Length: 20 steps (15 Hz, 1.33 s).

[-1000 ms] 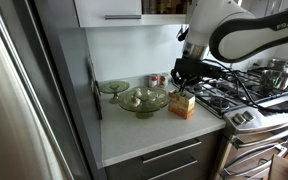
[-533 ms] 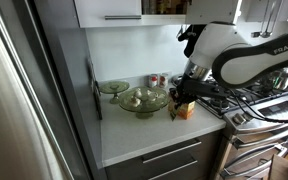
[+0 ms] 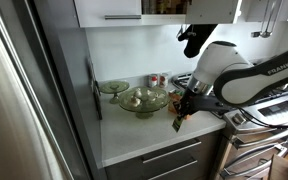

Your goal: Remove two sachets from the sachets box and put them on the table one at a time

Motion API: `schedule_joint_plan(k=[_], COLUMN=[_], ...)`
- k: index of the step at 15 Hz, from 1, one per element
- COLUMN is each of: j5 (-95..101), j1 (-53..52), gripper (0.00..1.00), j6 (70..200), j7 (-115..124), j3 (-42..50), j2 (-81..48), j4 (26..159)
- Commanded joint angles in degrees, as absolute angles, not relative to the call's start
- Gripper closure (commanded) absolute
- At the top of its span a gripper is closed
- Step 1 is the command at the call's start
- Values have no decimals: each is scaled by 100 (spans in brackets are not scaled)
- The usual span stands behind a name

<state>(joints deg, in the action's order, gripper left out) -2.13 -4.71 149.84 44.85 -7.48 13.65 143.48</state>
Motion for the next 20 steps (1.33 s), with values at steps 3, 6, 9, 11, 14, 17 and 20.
schedule_joint_plan(k=[3, 6, 9, 11, 14, 17, 20], j5=[-54, 179, 560, 964, 1305, 1504, 1404], j1=[-251, -99, 56, 186, 255, 282, 248], gripper=[99, 99, 99, 70, 56, 33, 11], j6=[15694, 16084, 16284, 16246, 16180, 16035, 15978], j7=[4482, 4625, 4863, 5205, 5458, 5602, 5516], j3=[-851, -842, -810, -827, -812, -811, -814], j2=[921, 648, 465, 380, 337, 384, 316], j4=[14437, 14397, 14337, 14291, 14206, 14115, 14034])
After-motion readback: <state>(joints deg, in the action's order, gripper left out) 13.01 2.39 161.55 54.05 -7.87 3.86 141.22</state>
